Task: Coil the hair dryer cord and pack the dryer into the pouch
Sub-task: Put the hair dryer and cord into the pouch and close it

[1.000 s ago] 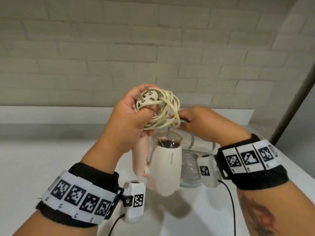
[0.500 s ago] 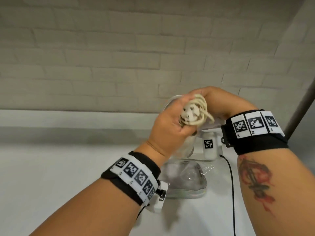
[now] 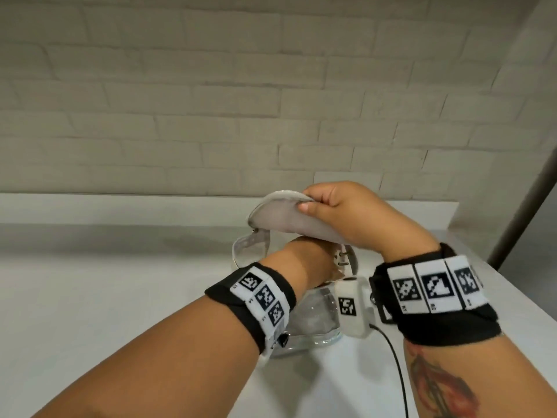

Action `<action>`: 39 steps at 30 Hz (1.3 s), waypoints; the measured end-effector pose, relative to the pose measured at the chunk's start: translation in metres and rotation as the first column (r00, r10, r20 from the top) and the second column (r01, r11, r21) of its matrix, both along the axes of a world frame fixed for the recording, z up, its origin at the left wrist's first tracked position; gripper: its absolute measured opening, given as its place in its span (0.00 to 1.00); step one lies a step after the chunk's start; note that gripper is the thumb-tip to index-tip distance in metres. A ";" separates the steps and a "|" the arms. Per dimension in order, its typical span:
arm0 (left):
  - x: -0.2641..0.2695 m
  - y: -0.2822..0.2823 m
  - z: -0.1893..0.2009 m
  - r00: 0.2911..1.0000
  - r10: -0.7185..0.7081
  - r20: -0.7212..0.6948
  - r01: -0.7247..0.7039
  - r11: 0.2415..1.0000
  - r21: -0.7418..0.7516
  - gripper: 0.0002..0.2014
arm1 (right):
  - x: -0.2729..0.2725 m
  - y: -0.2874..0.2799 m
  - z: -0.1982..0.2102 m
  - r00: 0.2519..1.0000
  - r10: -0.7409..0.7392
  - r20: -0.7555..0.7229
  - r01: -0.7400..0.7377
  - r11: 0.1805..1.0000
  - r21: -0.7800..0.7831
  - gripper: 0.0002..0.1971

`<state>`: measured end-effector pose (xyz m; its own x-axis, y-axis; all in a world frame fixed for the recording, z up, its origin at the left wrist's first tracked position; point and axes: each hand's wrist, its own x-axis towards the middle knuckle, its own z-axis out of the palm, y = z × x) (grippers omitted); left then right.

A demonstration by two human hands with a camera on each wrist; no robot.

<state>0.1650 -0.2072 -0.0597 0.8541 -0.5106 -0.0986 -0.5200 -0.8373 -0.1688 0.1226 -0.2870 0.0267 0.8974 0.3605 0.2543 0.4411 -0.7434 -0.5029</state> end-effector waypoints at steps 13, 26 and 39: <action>-0.064 0.153 0.079 0.934 0.199 -0.298 -0.301 0.885 -0.355 0.15 | -0.047 -0.008 -0.101 0.993 0.110 -0.053 -0.122 0.917 -0.380 0.31; 0.033 0.040 0.028 0.980 0.177 -0.086 -0.190 0.965 -0.180 0.21 | 0.083 -0.052 -0.068 0.967 -0.079 -0.242 0.144 0.953 0.268 0.15; 0.040 0.053 0.020 0.983 0.179 -0.049 -0.185 0.921 -0.342 0.16 | 0.083 -0.050 -0.080 0.891 0.040 -0.451 0.164 0.901 0.402 0.11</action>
<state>0.2050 -0.1539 -0.0392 0.9354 -0.3514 0.0398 -0.3532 -0.9229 0.1533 0.2052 -0.3366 -0.0532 0.9665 0.2503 -0.0574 0.0591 -0.4345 -0.8987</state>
